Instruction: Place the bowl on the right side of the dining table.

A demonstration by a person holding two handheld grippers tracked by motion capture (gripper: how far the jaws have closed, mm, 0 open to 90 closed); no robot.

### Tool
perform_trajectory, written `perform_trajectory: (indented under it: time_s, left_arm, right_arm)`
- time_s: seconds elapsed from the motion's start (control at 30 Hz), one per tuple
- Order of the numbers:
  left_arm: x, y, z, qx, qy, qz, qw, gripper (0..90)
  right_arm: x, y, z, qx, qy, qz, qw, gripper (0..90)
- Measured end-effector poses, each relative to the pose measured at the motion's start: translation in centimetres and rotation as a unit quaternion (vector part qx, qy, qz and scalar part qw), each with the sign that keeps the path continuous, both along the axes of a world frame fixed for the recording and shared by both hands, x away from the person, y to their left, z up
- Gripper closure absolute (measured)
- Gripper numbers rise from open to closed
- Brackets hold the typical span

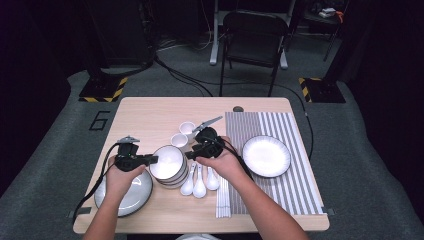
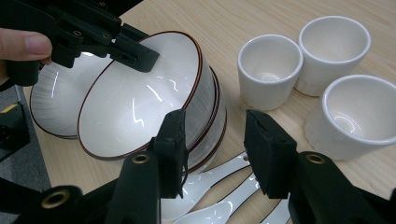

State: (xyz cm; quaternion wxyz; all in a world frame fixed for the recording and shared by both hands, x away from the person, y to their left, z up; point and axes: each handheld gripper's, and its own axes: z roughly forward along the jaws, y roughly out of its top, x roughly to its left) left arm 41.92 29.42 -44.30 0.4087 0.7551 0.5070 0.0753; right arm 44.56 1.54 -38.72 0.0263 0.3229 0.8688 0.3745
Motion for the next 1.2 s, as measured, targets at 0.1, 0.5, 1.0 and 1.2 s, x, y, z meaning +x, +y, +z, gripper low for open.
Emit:
perform_trajectory:
  time_s: [0.1,0.5,1.0,1.2]
  left_arm:
    - [0.1,-0.2,-0.2,0.001,-0.003,-0.002,1.0,76.7]
    - [0.4,-0.9,-0.8,0.011,-0.014,-0.004,0.9998,78.9]
    - [0.1,-1.1,-0.3,0.044,-0.041,-0.016,0.998,81.3]
    - [0.0,-1.1,-0.1,0.05,-0.041,-0.019,0.9977,81.9]
  right_arm:
    - [0.0,-0.1,-0.1,0.002,0.002,-0.002,1.0,58.7]
    - [0.1,-0.6,-0.8,0.003,0.005,-0.004,1.0,58.7]
    - [0.1,-0.8,-1.2,0.004,0.009,-0.008,0.9999,58.7]
    - [0.0,-0.7,-1.3,0.001,0.011,-0.005,0.9999,58.6]
